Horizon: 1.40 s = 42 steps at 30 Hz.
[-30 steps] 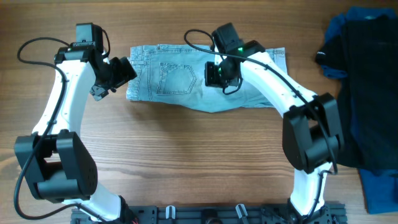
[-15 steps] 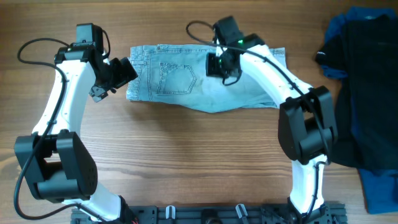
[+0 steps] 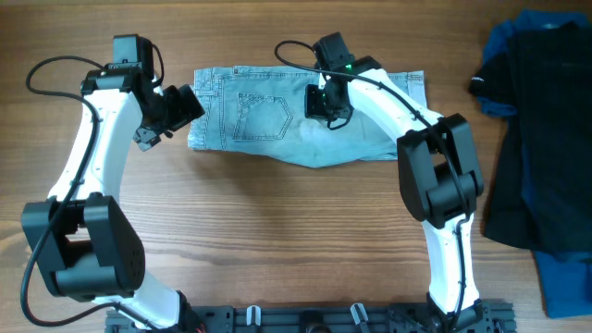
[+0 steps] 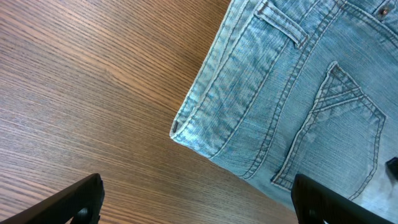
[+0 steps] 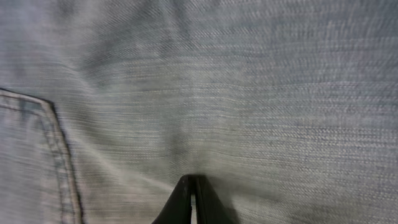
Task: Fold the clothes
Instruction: 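Slide the right gripper along the folded edge to smooth it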
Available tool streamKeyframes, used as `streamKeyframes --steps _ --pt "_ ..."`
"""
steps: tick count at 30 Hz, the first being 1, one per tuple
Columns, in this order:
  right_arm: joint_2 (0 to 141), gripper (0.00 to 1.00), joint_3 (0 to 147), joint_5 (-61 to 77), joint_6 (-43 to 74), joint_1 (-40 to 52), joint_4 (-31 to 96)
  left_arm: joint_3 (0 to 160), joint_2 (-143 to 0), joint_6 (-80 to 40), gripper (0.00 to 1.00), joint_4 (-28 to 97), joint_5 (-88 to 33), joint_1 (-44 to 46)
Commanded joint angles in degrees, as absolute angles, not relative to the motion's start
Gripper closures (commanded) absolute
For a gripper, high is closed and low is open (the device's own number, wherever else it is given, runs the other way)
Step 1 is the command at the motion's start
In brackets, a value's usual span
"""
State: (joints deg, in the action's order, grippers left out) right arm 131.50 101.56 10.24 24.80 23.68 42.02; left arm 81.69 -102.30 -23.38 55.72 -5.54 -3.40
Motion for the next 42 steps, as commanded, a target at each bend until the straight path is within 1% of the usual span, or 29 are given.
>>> streamKeyframes --steps 1,2,6,15,17,20,21,23,25,26,27,30,31,34,38,42 --pt "127.96 0.95 108.16 7.09 23.99 23.35 40.40 81.43 -102.02 -23.00 0.04 55.70 -6.02 -3.33" --pt "127.79 0.94 109.51 5.54 23.94 23.14 39.48 81.41 -102.02 -23.29 0.06 55.68 -6.02 -3.33" --pt "129.05 0.95 109.80 1.17 23.94 23.00 35.16 81.28 -102.02 -23.59 0.06 55.59 -6.00 -3.33" --pt "138.45 0.95 109.80 1.28 23.97 23.00 31.77 81.23 -102.02 -23.57 0.06 55.53 -6.00 -3.33" --pt "138.74 0.94 109.82 1.26 23.94 23.00 31.62 81.23 -102.02 -23.57 0.06 55.55 -6.00 -3.33" --pt "135.94 0.89 110.48 1.21 21.54 22.33 32.32 81.23 -102.02 -23.57 0.06 55.55 -6.00 -3.33" --pt "134.10 0.88 110.91 1.19 20.69 21.82 33.65 81.23 -102.02 -23.57 0.06 55.57 -5.98 -3.33" --pt "127.26 0.84 111.44 1.21 21.19 19.31 40.60 81.23 -102.02 -23.55 0.05 55.55 -5.98 -3.33" --pt "120.77 0.75 111.42 1.13 21.15 16.16 49.50 81.23 -102.02 -23.55 0.05 55.53 -5.98 -3.33" --pt "116.36 0.70 111.42 0.80 20.99 12.45 58.28 81.23 -102.02 -23.55 0.05 55.48 -5.98 -3.33" --pt "115.07 0.68 111.42 0.82 20.99 10.61 61.78 81.23 -102.02 -23.55 0.05 55.33 -5.98 -3.33" --pt "114.06 0.66 111.09 0.84 20.99 4.38 71.29 81.23 -102.02 -23.55 0.05 54.72 -5.98 -3.33" --pt "114.21 0.66 109.89 0.86 20.95 2.39 72.55 81.23 -102.02 -23.55 0.05 54.70 -5.98 -3.33" --pt "114.24 0.66 103.79 1.56 19.42 -1.39 70.22 81.23 -102.02 -23.55 0.04 54.74 -6.00 -3.33" --pt "114.24 0.67 88.49 3.01 19.55 -2.87 58.96 81.23 -102.02 -23.55 0.03 55.11 -5.98 -3.33" --pt "114.26 0.67 77.47 2.94 19.66 -2.87 48.97 81.23 -102.02 -23.55 0.03 55.11 -6.00 -3.33"
